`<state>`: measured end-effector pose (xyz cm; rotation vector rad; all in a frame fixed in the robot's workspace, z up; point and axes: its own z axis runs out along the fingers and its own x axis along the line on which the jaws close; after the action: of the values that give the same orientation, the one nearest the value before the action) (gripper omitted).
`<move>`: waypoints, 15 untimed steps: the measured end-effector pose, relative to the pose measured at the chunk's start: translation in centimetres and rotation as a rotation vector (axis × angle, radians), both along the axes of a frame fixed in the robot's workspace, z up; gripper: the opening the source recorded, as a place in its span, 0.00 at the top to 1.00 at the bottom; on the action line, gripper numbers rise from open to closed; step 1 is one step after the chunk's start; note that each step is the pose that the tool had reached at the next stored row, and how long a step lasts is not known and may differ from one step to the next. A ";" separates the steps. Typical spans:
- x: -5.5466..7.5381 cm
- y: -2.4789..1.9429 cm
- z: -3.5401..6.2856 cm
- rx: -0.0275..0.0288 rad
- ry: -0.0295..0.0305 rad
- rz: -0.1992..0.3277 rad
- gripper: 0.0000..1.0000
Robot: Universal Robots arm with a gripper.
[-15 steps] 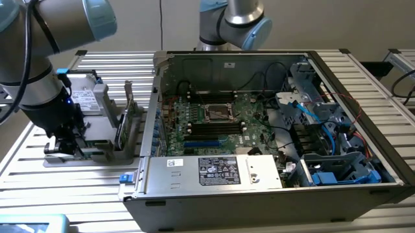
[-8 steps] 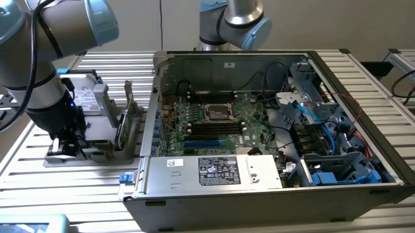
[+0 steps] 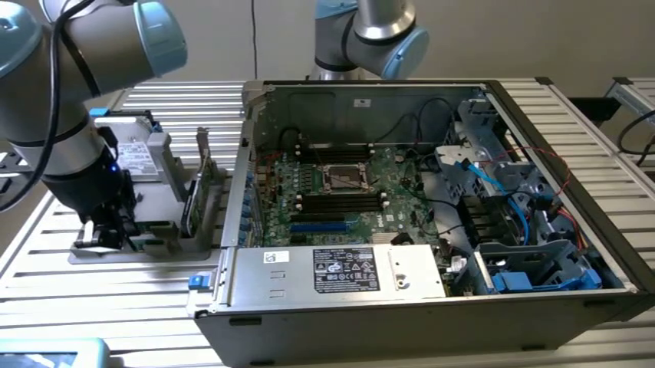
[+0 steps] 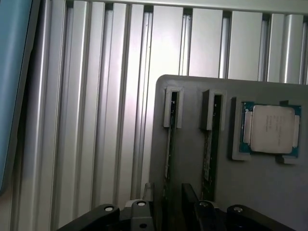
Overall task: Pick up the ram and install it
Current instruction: 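Pick up the ram and move it above insertion slot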
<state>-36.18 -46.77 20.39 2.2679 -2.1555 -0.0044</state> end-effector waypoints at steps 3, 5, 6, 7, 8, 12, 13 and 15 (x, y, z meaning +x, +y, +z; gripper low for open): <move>0.0 0.00 -0.15 -0.0001 0.0036 -0.010 0.64; 0.0 0.00 -0.24 -0.0001 0.0055 -0.035 0.64; 0.0 0.00 -0.29 0.0001 0.0056 -0.045 0.64; 0.0 0.00 -0.34 0.0011 0.0056 -0.051 0.64; 0.0 0.00 -0.39 0.0023 0.0058 -0.054 0.64; 0.0 0.00 -0.46 0.0044 0.0062 -0.060 0.64; 0.0 0.00 -0.47 0.0046 0.0062 -0.061 0.64; 0.0 0.00 -0.48 0.0048 0.0061 -0.063 0.65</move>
<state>-36.17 -46.76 19.91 2.1979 -2.2258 -0.0172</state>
